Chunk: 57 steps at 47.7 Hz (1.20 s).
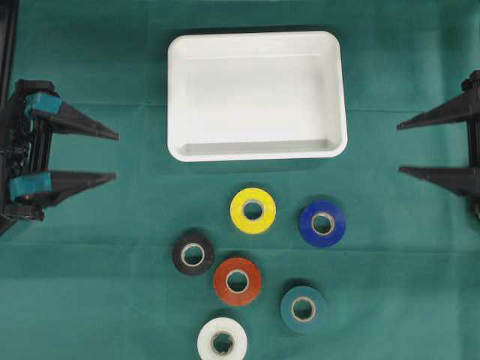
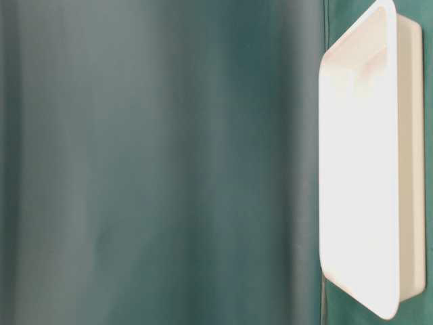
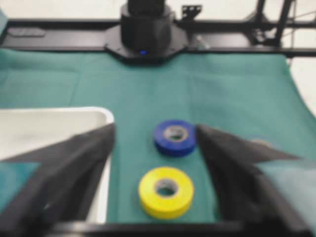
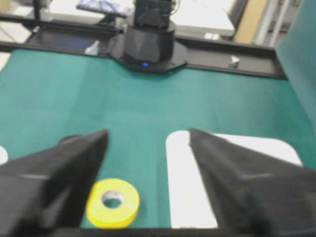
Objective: Pick up the tape from a random location and place it into the white case.
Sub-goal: 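Move the left gripper over the yellow tape roll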
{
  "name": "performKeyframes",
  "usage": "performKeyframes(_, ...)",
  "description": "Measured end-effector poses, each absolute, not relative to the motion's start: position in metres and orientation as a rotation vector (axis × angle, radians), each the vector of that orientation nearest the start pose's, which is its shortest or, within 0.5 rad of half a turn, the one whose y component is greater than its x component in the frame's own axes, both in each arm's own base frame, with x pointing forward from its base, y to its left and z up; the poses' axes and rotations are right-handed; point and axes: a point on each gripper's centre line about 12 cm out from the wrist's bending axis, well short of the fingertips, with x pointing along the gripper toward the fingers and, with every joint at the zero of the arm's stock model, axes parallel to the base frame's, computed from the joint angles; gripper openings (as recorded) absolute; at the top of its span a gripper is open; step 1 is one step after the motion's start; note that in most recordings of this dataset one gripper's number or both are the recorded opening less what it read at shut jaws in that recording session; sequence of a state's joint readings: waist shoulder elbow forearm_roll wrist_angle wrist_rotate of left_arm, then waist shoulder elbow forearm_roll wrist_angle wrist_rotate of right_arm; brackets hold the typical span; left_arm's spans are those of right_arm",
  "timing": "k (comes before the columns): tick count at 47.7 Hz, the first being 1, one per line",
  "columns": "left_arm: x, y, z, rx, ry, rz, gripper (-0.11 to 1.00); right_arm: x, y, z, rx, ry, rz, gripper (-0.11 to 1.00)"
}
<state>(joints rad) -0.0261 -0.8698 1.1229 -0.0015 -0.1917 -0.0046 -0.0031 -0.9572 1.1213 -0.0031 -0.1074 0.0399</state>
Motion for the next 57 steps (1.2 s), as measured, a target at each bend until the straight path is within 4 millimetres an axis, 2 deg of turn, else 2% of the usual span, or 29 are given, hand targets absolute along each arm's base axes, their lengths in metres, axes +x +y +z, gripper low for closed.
performKeyframes(4,0.218,-0.006,0.283,-0.005,0.066,-0.027,1.00,0.203,-0.001,0.292,0.037,0.058,-0.004,0.92)
performKeyframes(34,0.220,-0.006,0.281,-0.026,0.083,-0.028,1.00,0.203,-0.001,0.292,0.037,0.060,-0.005,0.92)
performKeyframes(43,0.243,-0.007,0.280,-0.031,0.092,-0.025,1.00,0.203,-0.001,0.293,0.035,0.058,-0.005,0.92)
performKeyframes(57,0.293,-0.014,0.278,-0.028,0.157,-0.044,1.00,0.203,-0.001,0.293,0.031,0.057,-0.004,0.92)
